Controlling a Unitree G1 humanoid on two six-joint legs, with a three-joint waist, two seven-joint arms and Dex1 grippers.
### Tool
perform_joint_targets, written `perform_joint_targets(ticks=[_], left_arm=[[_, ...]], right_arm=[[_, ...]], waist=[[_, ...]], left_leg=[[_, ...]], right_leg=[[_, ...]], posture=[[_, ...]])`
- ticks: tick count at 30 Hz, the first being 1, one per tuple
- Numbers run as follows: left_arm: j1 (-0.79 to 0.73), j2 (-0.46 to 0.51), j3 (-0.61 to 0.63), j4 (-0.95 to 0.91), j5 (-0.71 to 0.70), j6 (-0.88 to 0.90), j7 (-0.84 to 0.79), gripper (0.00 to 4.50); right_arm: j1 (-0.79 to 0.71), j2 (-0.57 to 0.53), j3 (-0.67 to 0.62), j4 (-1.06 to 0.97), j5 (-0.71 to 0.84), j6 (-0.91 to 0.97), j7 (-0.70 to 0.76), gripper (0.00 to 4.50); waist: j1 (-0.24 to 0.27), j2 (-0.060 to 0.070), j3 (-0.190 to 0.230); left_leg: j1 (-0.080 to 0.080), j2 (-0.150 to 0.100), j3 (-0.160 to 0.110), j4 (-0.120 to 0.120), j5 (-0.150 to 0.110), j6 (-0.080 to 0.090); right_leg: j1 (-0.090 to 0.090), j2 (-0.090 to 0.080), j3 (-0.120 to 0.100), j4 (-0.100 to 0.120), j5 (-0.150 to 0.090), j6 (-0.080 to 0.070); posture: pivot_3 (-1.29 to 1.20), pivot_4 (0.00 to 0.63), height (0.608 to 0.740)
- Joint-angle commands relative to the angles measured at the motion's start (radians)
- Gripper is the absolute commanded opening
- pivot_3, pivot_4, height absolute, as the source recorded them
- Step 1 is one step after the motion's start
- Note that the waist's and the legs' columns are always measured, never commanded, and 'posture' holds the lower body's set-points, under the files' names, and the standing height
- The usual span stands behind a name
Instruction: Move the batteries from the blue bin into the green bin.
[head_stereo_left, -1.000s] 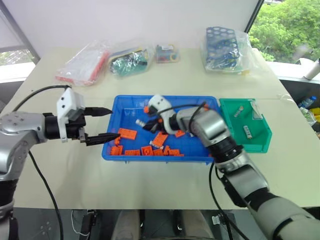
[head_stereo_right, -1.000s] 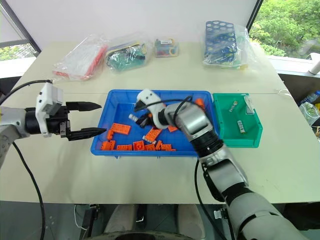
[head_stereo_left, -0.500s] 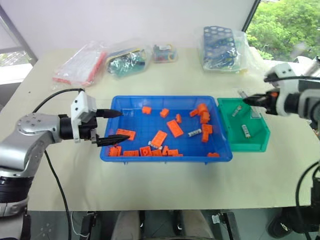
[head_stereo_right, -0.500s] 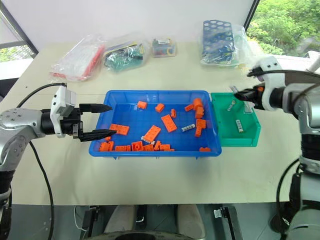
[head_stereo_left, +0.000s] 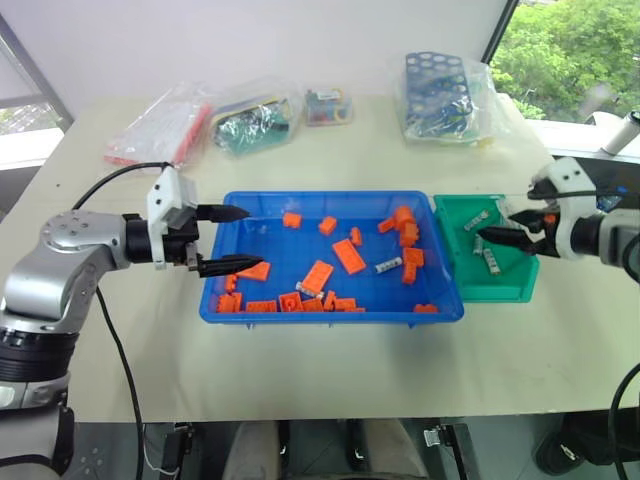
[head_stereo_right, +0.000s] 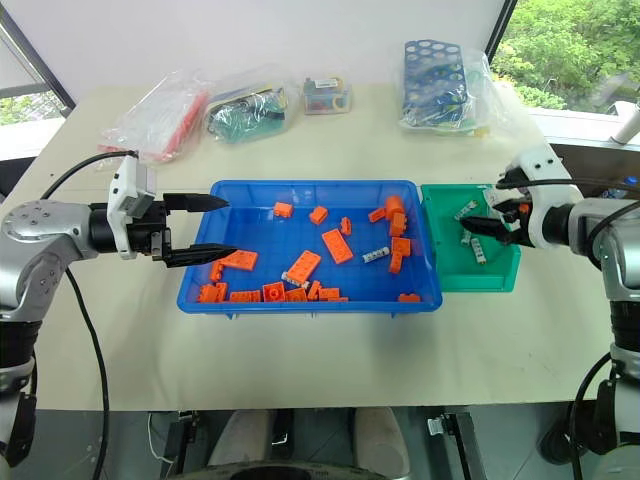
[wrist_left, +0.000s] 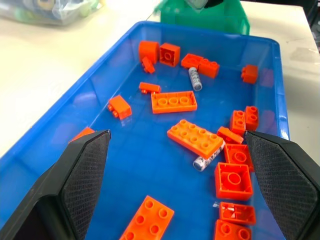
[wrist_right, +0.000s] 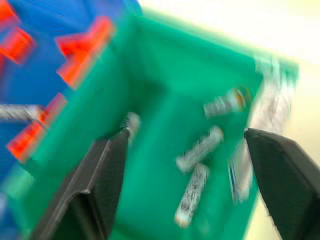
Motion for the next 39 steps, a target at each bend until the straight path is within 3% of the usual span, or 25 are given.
perform_joint_targets(ticks=[1,6,12,21,39], left_arm=[[-0.019,0.009,0.015,-0.018,0.000,-0.010,-0.005,4.50],[-0.031,0.005,0.011,-0.023,0.003,-0.006,0.000,4.50],[-0.010,0.018,0.034,-0.071,-0.016,0.017,0.014,4.50],[0.065,0.037,0.093,-0.164,-0.049,0.060,0.058,4.50],[0.058,0.040,0.102,-0.196,-0.069,0.083,0.096,4.50]], right_arm=[[-0.123,0.022,0.058,-0.086,0.063,-0.062,0.108,3.51],[-0.276,0.164,0.270,-0.096,0.034,-0.165,0.208,3.51],[-0.220,0.204,0.519,-0.064,-0.194,-0.532,0.291,3.51],[-0.165,0.296,0.613,0.060,-0.370,-0.857,0.302,3.51],[-0.207,0.517,0.644,0.372,-0.533,-1.149,0.283,3.51]], waist=[[-0.005,0.000,0.000],[-0.005,0.000,0.000],[0.023,-0.001,0.000],[0.020,-0.001,0.000],[0.020,-0.001,0.000]], left_leg=[[0.000,0.000,0.000,0.000,0.000,0.000],[0.000,0.002,-0.001,0.000,0.000,0.000],[-0.003,0.001,-0.001,0.002,0.000,0.000],[-0.002,0.000,-0.002,0.003,0.000,0.000],[0.000,0.000,-0.002,0.003,0.000,-0.001]], right_leg=[[0.000,0.000,0.000,0.000,0.000,0.000],[0.000,0.004,0.000,0.000,0.000,0.000],[-0.001,0.002,0.000,0.000,0.000,0.000],[-0.001,0.001,-0.001,0.002,0.000,0.000],[0.001,0.002,-0.001,0.002,0.000,0.000]], posture=[[0.00,0.150,0.739],[0.00,0.150,0.739],[0.00,0.150,0.739],[0.00,0.150,0.739],[0.00,0.150,0.739]])
